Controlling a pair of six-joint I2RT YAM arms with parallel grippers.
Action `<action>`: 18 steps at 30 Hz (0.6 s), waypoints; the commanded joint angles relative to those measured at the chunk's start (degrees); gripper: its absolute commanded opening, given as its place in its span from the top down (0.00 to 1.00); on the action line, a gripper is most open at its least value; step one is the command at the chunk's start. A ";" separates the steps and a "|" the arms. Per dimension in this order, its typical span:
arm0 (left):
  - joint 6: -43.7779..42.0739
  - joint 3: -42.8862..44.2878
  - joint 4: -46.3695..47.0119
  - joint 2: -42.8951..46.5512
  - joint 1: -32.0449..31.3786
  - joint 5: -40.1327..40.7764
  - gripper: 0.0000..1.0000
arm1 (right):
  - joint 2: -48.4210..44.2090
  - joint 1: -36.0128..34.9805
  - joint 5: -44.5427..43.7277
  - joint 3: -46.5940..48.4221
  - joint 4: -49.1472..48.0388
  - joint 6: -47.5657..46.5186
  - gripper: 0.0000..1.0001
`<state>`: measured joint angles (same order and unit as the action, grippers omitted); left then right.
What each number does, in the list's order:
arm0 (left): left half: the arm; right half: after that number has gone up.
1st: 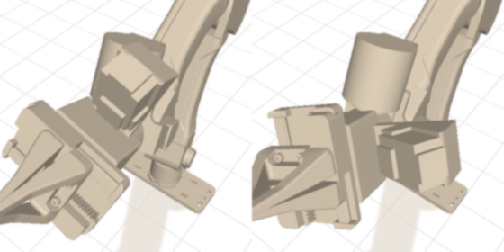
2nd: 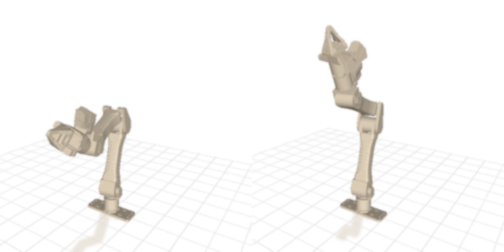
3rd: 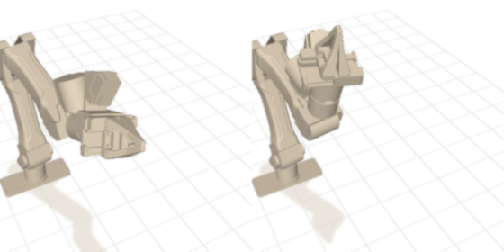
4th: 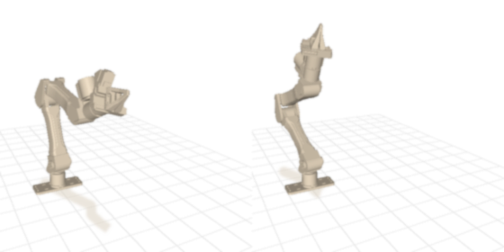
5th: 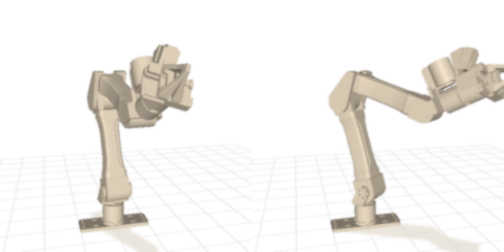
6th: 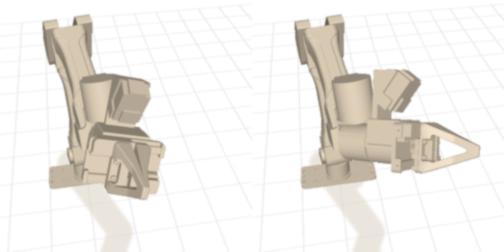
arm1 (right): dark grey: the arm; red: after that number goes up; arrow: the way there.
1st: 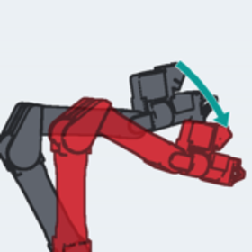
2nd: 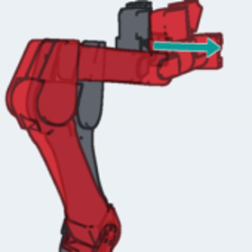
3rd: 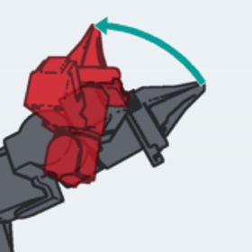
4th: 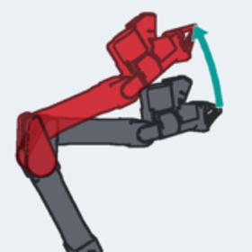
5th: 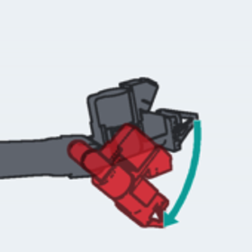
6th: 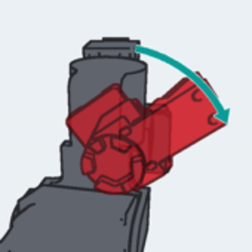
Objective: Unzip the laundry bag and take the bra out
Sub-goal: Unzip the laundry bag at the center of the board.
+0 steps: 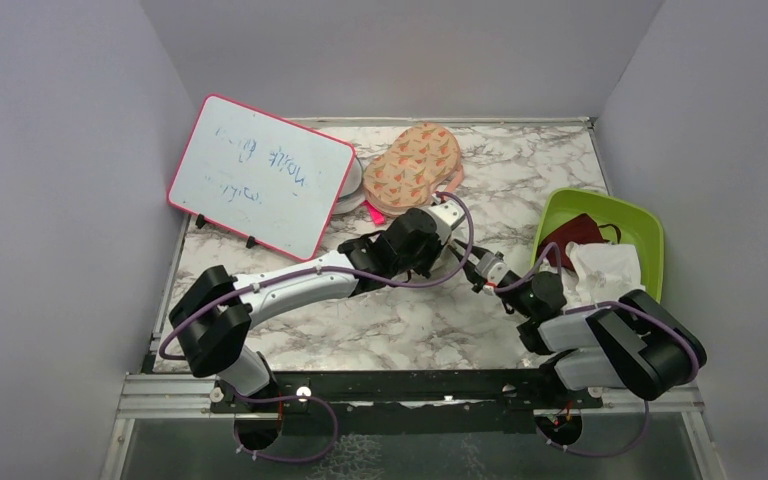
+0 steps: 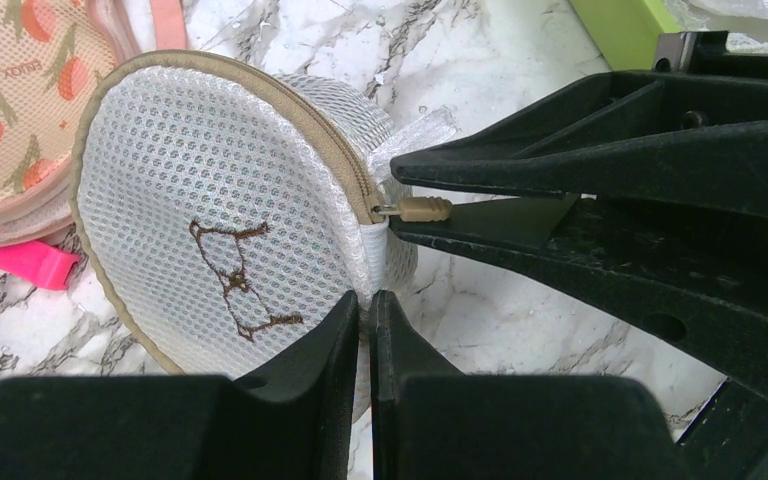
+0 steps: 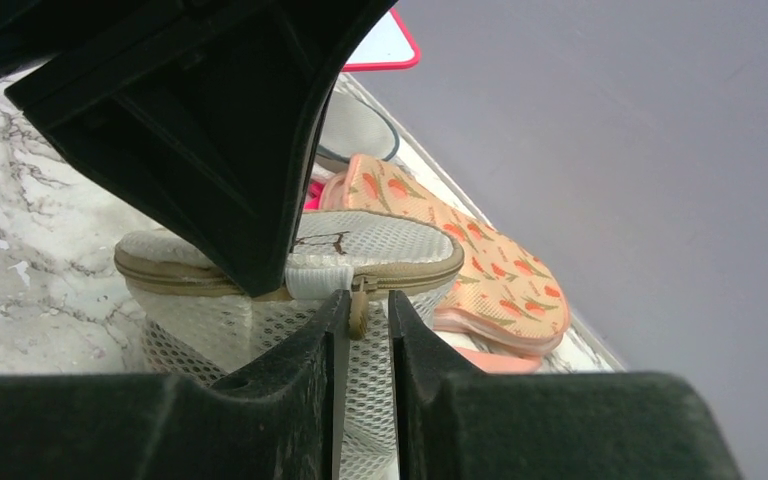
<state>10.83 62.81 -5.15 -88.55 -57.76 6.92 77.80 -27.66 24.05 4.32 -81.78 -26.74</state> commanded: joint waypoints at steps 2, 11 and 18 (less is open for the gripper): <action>-0.02 1.86 0.57 -0.80 -0.07 -1.52 1.00 | -1.20 -0.08 -1.85 -0.12 -2.34 -1.37 0.86; -0.11 1.68 0.76 -0.68 -0.08 -1.74 1.00 | 0.89 -0.11 -1.12 0.38 -2.99 -0.93 0.85; -0.22 1.69 0.75 -0.30 -0.07 -1.38 1.00 | 1.41 -0.11 -0.76 0.69 -2.73 -0.64 0.83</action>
<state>10.79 63.11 -5.23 -89.17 -57.76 6.83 78.70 -27.66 23.62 4.34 -81.60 -27.27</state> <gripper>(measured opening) 0.010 0.165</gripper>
